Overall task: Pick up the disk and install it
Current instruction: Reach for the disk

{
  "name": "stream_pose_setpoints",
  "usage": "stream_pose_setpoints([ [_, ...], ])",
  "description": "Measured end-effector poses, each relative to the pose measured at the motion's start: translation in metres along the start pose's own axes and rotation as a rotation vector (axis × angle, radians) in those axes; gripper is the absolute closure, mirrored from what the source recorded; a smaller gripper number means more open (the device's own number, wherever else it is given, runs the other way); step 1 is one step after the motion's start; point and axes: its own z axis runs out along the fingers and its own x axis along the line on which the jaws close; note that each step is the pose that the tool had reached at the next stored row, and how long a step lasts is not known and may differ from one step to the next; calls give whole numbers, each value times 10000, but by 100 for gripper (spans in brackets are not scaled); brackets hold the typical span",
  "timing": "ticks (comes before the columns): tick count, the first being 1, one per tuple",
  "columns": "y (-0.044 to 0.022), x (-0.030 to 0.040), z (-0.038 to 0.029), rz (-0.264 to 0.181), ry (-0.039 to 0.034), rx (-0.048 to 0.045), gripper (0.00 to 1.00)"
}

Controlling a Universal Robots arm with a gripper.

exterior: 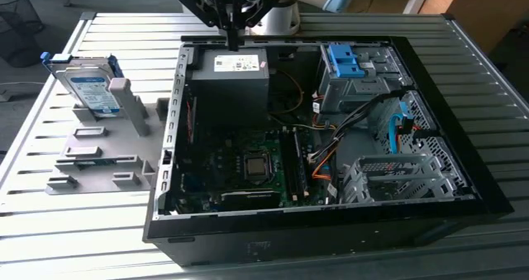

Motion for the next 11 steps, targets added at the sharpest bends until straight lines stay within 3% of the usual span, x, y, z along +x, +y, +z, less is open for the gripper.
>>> stream_pose_setpoints([
  [11,32,86,1,0,0,0,89],
])
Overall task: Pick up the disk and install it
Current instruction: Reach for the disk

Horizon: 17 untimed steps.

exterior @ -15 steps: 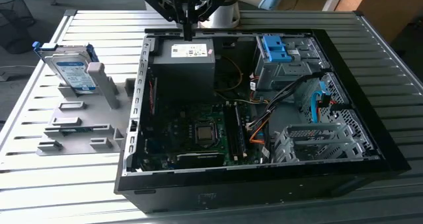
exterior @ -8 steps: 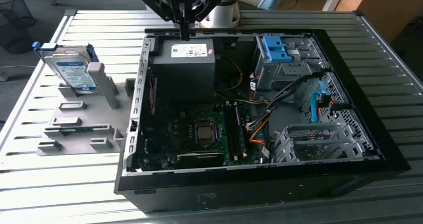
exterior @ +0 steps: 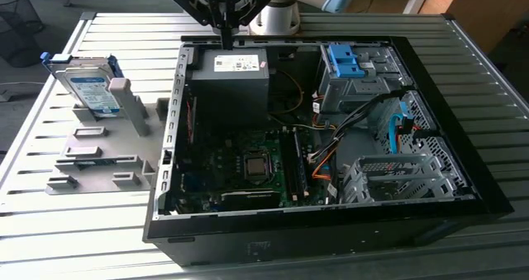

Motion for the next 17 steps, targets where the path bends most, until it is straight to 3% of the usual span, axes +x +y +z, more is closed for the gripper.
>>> stream_pose_setpoints([
  [17,-3,51,-1,0,0,0,89],
])
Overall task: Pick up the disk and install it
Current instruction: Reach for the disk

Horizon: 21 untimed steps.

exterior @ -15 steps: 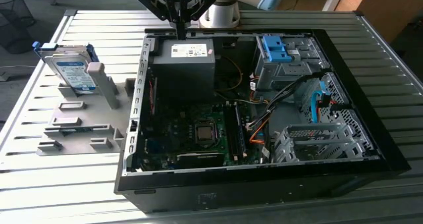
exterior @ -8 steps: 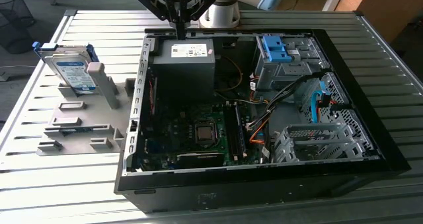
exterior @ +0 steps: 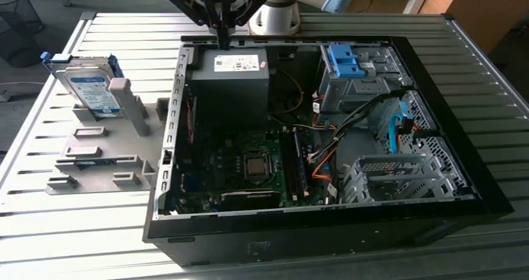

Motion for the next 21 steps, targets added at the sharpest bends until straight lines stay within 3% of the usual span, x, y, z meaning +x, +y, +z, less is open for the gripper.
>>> stream_pose_setpoints([
  [21,-7,81,5,0,0,0,89],
])
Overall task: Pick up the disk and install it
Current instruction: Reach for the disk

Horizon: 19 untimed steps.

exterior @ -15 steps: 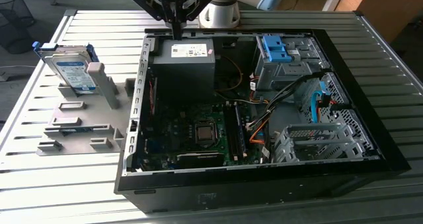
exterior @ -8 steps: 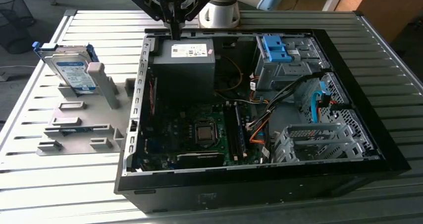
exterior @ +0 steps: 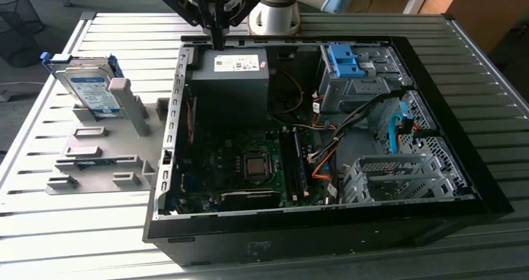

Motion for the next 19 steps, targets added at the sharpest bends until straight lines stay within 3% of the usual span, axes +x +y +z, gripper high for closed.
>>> stream_pose_setpoints([
  [19,-6,78,5,0,0,0,89],
])
